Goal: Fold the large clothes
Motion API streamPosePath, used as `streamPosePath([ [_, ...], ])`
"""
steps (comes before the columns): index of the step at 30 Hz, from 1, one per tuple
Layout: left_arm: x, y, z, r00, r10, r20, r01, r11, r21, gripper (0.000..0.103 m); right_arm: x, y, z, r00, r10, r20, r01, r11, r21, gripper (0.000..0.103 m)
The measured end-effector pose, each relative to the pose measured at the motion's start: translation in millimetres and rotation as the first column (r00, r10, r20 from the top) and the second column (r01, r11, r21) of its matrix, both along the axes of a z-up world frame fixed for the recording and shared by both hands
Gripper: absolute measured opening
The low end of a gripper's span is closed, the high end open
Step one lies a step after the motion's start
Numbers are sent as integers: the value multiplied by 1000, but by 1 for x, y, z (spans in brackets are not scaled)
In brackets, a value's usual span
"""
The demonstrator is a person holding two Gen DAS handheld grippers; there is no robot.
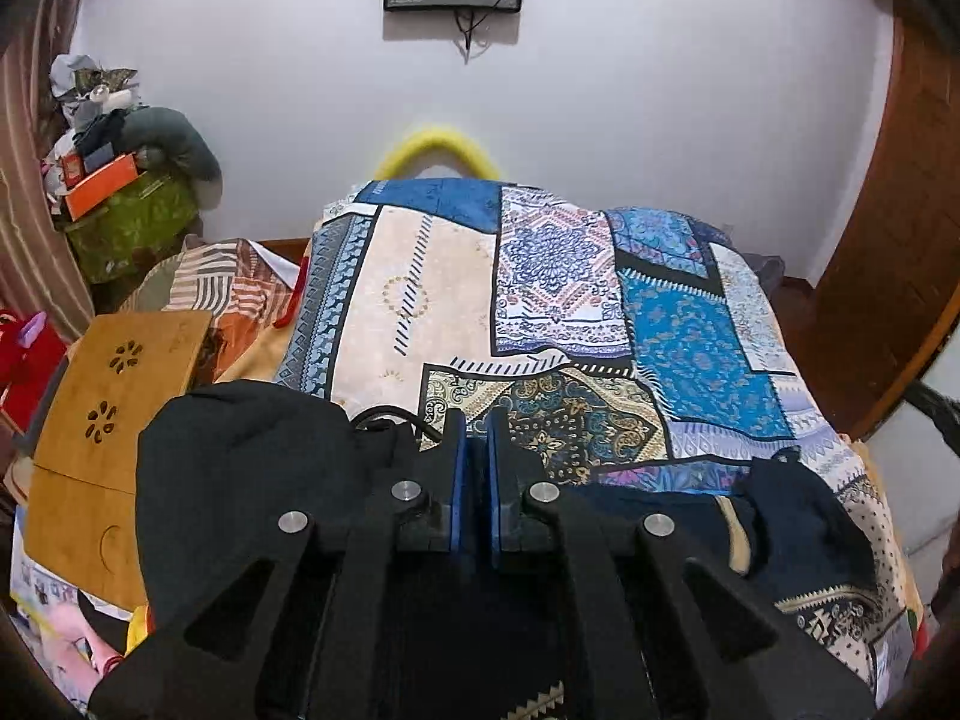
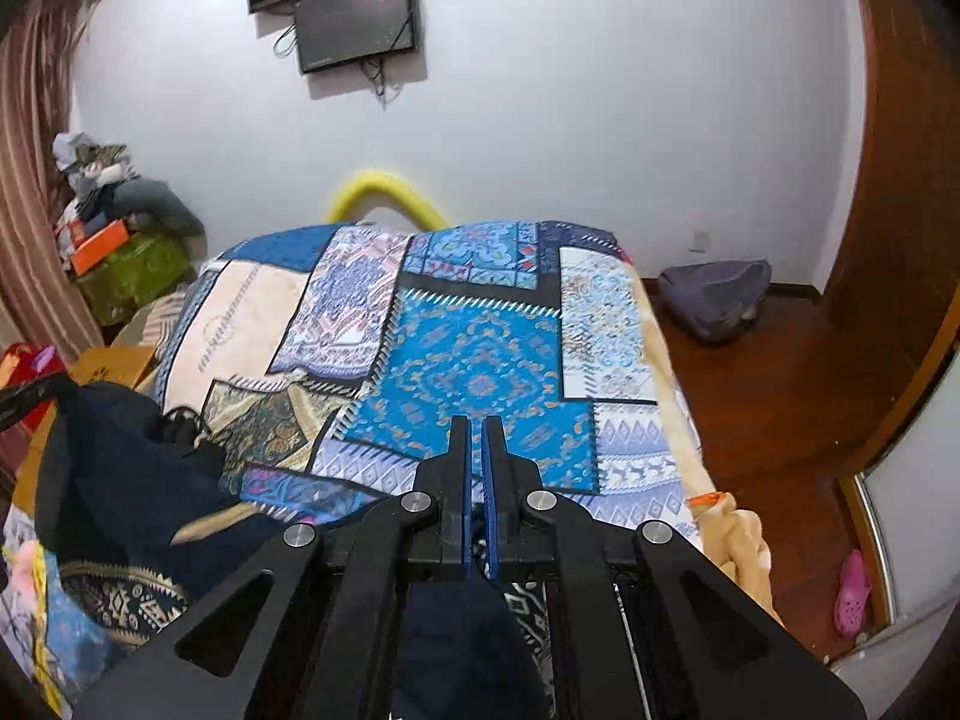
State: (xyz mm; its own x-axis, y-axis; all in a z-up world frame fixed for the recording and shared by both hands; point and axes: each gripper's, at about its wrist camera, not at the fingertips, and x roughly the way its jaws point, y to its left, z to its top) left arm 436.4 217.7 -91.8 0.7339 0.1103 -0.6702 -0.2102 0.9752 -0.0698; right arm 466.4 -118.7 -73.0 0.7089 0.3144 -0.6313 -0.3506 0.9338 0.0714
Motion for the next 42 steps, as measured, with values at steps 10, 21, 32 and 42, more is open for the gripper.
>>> streamPosePath([
  [10, -40, -22, -20, 994, -98, -41, 98, 995, -12, 39, -52, 39, -56, 931, 299, -210, -302, 953, 15, 28],
  [21, -38, -38, -90, 962, -175, -208, 182, 983, 18, 40, -29, 84, -105, 847, 364, -388, -351, 930, 108, 29],
  [32, 36, -9, -77, 990, 33, -137, -32, 999, 9, 40, 50, 35, -97, 969, -120, -214, 91, 986, -138, 29],
  [42, -22, -39, -89, 977, -110, -182, 117, 993, 28, 46, -11, 29, -104, 952, 146, -270, -192, 969, -154, 52],
])
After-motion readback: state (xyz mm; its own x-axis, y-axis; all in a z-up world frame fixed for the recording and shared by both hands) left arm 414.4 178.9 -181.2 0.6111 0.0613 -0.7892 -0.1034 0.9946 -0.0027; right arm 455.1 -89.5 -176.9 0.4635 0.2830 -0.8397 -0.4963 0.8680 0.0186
